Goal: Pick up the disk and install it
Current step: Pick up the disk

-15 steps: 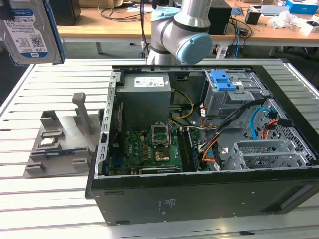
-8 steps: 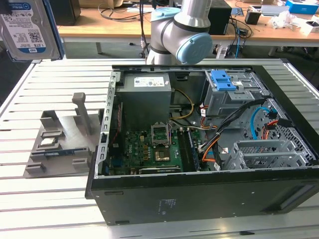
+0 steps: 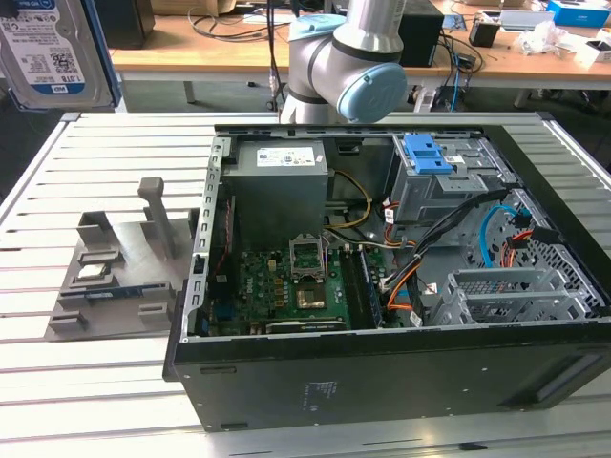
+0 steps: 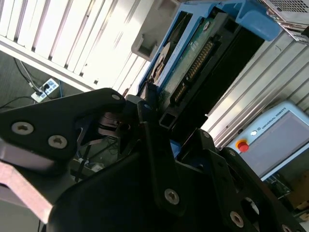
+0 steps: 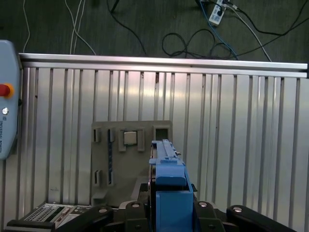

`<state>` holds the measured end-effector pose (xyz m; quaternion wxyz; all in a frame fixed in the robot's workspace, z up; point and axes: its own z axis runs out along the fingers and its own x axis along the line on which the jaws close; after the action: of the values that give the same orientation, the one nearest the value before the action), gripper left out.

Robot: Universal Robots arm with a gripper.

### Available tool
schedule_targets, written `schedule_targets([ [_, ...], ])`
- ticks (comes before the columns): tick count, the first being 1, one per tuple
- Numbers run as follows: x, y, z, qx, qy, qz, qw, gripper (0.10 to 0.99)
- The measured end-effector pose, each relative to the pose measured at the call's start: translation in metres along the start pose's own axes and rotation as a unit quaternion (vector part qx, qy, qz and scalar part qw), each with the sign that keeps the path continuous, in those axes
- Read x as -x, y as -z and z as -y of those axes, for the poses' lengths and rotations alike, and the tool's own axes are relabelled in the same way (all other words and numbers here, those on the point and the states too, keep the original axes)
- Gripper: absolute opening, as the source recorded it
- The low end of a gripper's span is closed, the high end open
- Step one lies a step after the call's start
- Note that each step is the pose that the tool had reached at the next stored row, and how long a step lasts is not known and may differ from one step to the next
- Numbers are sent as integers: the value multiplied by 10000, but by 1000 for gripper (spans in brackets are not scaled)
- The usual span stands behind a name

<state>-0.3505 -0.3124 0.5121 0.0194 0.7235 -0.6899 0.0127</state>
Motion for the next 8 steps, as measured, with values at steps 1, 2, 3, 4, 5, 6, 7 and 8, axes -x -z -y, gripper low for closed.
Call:
schedule_targets([
  [1, -1, 25, 0, 0, 0, 0, 10000, 365],
  [2, -2, 51, -1, 0, 0, 0, 10000, 365],
  [3, -3, 69, -1, 0, 0, 0, 10000, 365],
  [4, -4, 85, -1, 0, 0, 0, 10000, 365],
  [5, -5, 102, -1, 0, 0, 0, 10000, 365],
  [6, -5, 116, -1, 0, 0, 0, 10000, 365],
  [7, -6, 140, -2, 0, 0, 0, 10000, 365],
  [8, -7, 153, -2, 0, 0, 0, 10000, 365],
])
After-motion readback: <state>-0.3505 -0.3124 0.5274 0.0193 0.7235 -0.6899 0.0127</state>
